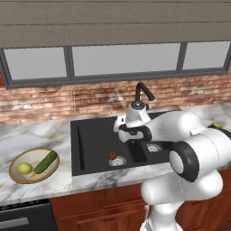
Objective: There is a mixed pile of frozen fruits and vegetables on the counter. Locate all the frozen vegetables and place the items in a bowl on the counter. Take all the frozen fruits and defrost them in a running sink.
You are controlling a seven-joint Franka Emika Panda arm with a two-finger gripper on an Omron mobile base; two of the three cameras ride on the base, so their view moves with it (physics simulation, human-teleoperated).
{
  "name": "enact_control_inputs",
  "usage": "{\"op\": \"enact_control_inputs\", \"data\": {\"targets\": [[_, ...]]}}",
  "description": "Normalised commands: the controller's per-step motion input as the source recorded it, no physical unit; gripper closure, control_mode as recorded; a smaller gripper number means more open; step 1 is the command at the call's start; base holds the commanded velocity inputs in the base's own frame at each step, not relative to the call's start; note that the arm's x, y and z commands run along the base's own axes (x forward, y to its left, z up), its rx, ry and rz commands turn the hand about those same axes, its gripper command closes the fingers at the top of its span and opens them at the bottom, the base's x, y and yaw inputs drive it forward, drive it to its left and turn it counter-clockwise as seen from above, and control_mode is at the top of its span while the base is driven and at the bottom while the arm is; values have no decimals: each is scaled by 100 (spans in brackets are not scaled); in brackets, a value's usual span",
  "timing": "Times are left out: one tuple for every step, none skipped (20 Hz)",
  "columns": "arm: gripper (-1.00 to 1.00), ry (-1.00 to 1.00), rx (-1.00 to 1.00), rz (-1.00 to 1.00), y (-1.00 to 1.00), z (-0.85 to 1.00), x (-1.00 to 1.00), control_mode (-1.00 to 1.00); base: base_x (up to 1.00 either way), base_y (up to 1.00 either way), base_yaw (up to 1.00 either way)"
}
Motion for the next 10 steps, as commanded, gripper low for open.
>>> {"op": "enact_control_inputs", "data": {"targets": [[-100,0,0,-4,-24,19,-23,-100,0,0,0],[-100,-2,0,-1,-28,4,-19,-100,0,0,0],[-100,-1,0,-1,-32,0,-13,-100,0,0,0],[-100,0,0,-3,-40,0,-9,-100,0,0,0],[-100,0,0,-5,-47,0,-4,-100,0,0,0],[-100,0,0,-5,-45,0,-1,-100,0,0,0],[-100,0,0,-5,-54,0,0,-100,0,0,0],[-100,0,0,0,-70,0,-8,-100,0,0,0],[-100,0,0,0,-73,0,-4,-100,0,0,0],[-100,0,0,-1,-80,0,-2,-100,0,0,0]]}}
